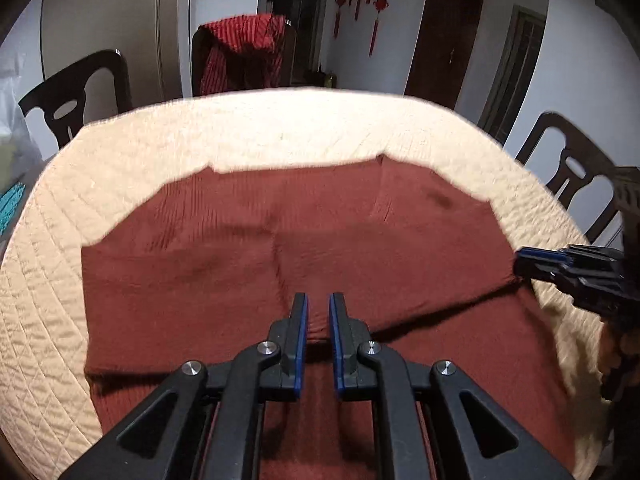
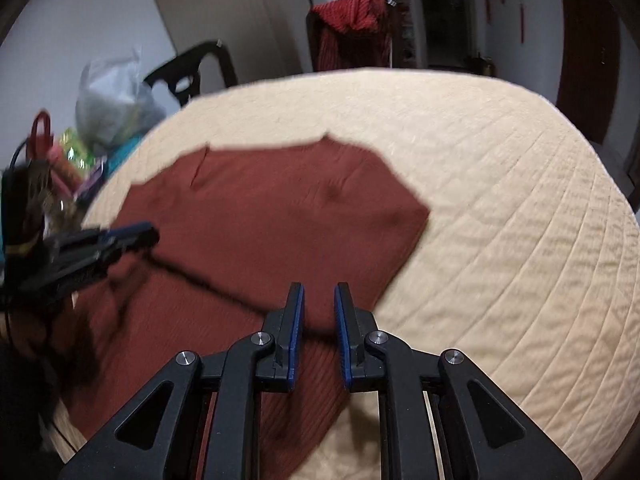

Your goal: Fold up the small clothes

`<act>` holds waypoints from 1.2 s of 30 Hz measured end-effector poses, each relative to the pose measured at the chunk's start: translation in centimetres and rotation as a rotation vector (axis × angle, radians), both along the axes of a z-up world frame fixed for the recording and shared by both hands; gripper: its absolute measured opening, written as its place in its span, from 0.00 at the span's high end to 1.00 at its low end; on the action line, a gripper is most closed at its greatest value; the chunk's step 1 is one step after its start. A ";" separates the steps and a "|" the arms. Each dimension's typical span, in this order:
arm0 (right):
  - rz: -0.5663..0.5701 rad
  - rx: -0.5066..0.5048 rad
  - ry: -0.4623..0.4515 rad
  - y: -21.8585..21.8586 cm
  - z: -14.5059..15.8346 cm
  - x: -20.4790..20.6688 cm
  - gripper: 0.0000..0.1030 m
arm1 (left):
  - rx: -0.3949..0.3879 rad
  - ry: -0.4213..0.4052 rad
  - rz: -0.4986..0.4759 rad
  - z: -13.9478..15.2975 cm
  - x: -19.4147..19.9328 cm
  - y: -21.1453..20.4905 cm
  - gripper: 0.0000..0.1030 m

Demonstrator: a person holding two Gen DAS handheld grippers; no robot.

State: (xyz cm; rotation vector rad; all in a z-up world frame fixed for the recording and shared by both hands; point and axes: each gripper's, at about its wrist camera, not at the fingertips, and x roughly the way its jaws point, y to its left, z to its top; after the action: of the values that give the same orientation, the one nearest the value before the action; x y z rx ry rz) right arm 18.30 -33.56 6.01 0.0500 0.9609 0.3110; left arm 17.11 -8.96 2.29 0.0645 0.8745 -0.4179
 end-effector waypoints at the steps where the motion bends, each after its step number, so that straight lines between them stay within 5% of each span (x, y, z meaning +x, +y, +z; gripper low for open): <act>1: 0.004 -0.014 -0.003 0.2 -0.6 -0.1 0.86 | -0.016 -0.011 0.009 -0.3 0.0 0.2 0.87; 9: 0.003 0.012 -0.038 -0.2 1.6 -2.3 0.84 | -0.027 -0.010 0.046 1.1 -2.5 2.7 0.86; 17: -0.002 0.158 -0.074 -1.4 3.2 -7.1 0.68 | -0.052 -0.050 0.156 1.7 -7.7 8.2 0.68; 25: -0.024 0.298 0.027 -2.0 -0.2 -12.0 0.66 | -0.104 -0.015 0.258 -0.4 -13.7 12.2 0.64; 36: -0.038 0.420 0.103 -1.2 -2.0 -16.0 0.59 | -0.195 0.027 0.258 -2.0 -18.0 11.6 0.64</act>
State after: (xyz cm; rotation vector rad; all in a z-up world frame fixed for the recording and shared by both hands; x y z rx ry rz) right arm 2.26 -34.75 4.05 0.4707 0.9822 0.4747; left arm -0.87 2.60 0.28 -0.2320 0.8524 -0.2609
